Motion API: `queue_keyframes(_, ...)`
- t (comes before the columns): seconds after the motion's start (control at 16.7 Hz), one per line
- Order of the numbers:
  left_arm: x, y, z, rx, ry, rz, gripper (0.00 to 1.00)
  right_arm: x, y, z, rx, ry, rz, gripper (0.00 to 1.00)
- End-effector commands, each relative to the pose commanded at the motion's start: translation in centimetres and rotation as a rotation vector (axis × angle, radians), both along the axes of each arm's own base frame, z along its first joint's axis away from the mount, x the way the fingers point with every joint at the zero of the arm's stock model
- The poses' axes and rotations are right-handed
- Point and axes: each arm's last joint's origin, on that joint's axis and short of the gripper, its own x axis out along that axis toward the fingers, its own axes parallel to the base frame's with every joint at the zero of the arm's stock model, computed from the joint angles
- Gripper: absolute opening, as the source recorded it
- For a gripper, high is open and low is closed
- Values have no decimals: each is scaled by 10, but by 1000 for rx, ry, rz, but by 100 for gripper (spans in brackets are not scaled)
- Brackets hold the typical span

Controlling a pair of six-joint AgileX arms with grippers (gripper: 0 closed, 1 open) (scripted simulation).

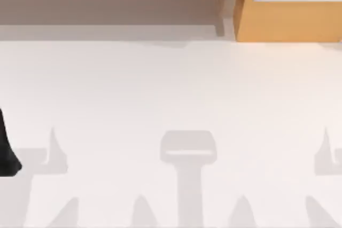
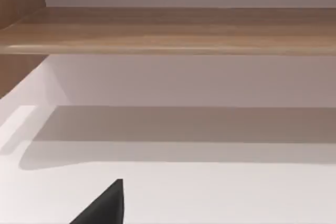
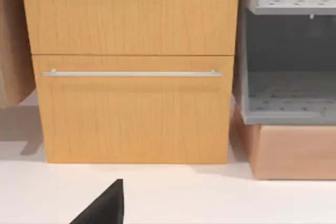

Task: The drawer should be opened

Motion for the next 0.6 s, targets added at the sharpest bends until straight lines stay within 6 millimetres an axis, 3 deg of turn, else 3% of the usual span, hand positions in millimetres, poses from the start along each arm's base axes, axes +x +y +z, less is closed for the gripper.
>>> queue_keyframes(0.24, 0, 0, 0, 0, 0, 0, 100, 1, -3, 7, -3, -16, -6, 100)
queue_keyframes(0.6, 0, 0, 0, 0, 0, 0, 100, 22, -25, 42, -13, -38, -11, 100)
